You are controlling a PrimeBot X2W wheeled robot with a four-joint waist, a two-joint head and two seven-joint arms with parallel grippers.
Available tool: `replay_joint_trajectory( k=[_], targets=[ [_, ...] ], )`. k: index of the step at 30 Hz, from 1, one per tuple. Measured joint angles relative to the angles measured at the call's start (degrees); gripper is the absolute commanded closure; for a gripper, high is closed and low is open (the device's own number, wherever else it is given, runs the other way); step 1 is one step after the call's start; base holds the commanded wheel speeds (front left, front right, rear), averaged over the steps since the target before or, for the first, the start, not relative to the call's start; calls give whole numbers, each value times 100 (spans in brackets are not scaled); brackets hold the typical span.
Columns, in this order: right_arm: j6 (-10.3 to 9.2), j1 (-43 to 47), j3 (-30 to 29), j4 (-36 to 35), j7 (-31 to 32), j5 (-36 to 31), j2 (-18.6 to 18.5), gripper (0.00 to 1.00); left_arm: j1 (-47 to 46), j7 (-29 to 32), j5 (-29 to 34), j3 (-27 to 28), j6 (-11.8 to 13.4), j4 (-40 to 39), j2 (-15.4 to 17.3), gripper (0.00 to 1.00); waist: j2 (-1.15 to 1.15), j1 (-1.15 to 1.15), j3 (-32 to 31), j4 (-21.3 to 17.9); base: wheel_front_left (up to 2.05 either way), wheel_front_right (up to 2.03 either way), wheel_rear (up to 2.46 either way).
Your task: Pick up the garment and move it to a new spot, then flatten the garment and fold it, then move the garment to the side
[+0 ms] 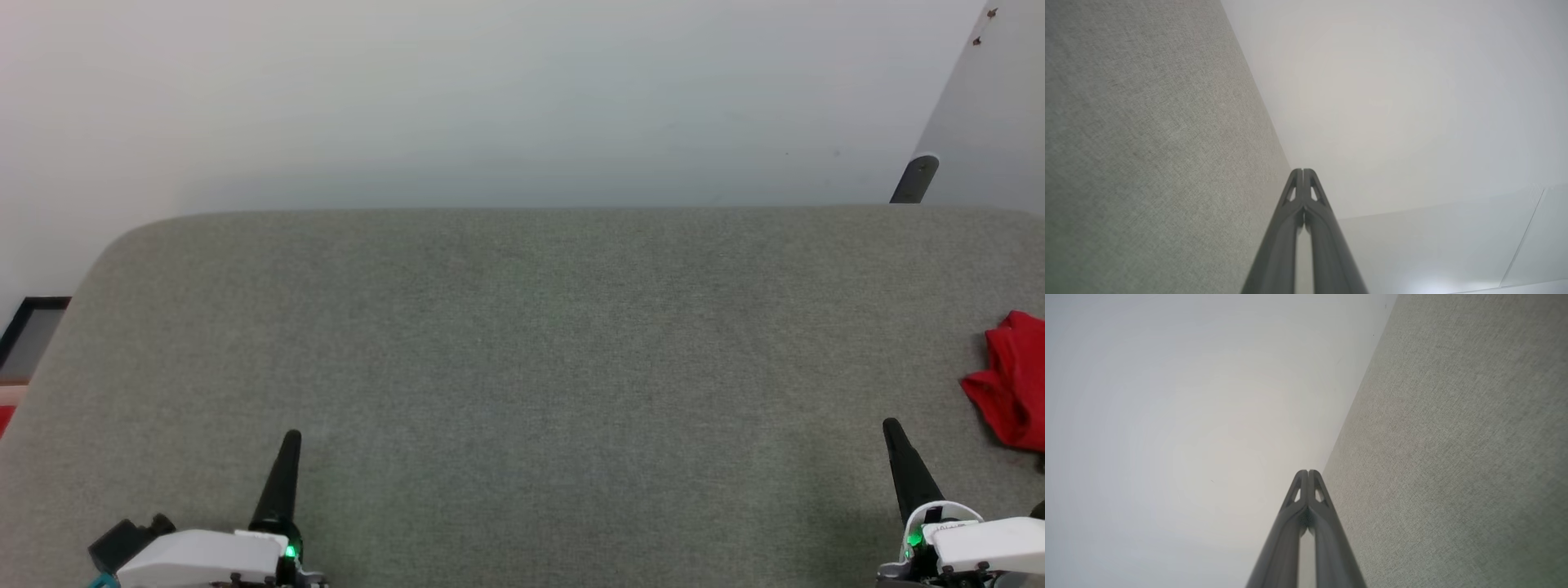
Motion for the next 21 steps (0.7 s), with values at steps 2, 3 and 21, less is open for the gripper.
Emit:
replay_joint_trajectory(
  k=[2,3,21],
  targets=[
    [0,-9,-5,16,19,92,3,100,-26,26,-86,5,-3,0,-8,100,0,0,5,-3,0,0,0],
    [0,-24,-9,25,21,134,7,100,-27,48,-125,9,-5,2,-11,100,0,0,8,-4,0,0,0],
    [0,-194,-44,122,145,829,35,100,-174,247,-871,66,-12,31,-77,100,0,0,55,-31,0,0,0]
  ],
)
